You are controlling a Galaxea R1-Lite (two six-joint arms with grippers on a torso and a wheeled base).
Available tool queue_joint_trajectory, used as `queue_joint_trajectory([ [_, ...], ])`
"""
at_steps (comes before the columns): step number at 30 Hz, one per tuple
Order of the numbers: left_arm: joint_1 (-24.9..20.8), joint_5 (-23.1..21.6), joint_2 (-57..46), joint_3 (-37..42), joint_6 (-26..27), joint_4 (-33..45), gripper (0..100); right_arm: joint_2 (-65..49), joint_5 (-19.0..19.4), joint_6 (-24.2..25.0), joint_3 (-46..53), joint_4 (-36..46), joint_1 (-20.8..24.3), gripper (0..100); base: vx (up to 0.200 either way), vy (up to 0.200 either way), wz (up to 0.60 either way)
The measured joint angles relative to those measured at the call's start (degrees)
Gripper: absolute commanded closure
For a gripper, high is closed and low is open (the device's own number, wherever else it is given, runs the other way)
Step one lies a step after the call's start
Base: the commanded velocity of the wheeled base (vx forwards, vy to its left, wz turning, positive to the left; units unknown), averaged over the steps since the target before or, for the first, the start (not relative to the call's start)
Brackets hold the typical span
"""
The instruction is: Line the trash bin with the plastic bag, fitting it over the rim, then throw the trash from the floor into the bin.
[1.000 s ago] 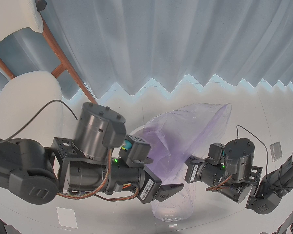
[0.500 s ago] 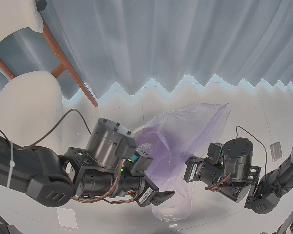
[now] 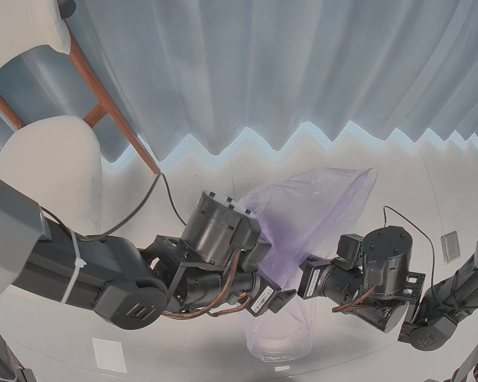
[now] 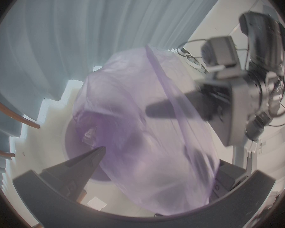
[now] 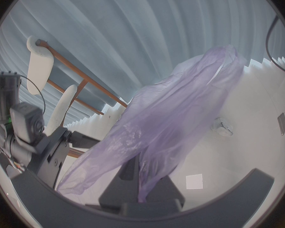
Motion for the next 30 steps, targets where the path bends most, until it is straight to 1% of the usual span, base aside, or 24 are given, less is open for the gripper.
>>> queue_joint_trajectory([
  [4, 1.0, 1.1, 1.4, -2.0, -0.6, -3.4, 100, -0.1, -0.1, -0.1, 0.2, 0.0, 0.3, 100, 0.000, 0.000, 0.00],
  [8, 1.8, 3.1, 3.0, -3.8, -1.5, -9.5, 100, -0.5, -0.2, -0.3, 0.3, 0.0, 0.3, 100, 0.000, 0.000, 0.00],
  [10, 2.4, 3.7, 3.4, -4.1, -1.9, -10.2, 100, -0.7, -0.2, -0.4, 0.3, 0.0, 0.3, 100, 0.000, 0.000, 0.00],
  [16, 6.0, 4.6, 2.7, -3.6, -2.3, -10.0, 100, -1.5, -0.2, -0.6, 0.5, 0.3, 0.3, 100, 0.000, 0.000, 0.00],
  [20, 9.8, 4.7, 0.7, -1.9, -2.6, -9.1, 100, -2.5, 0.0, -1.0, 0.9, 0.5, 0.2, 100, 0.000, 0.000, 0.00],
  [24, 13.4, 4.7, -1.8, 0.9, -4.6, -8.3, 100, -4.3, 0.3, -1.3, 1.1, 0.8, -0.2, 100, 0.000, 0.000, 0.00],
  [26, 14.8, 4.6, -2.9, 2.2, -5.3, -8.1, 100, -5.0, 0.6, -1.6, 1.1, 0.9, -0.9, 100, 0.000, 0.000, 0.00],
  [30, 18.1, 4.4, -5.5, 5.2, -6.4, -7.6, 100, -6.3, 2.6, -2.8, 1.2, 1.0, -3.8, 100, 0.000, 0.000, 0.00],
])
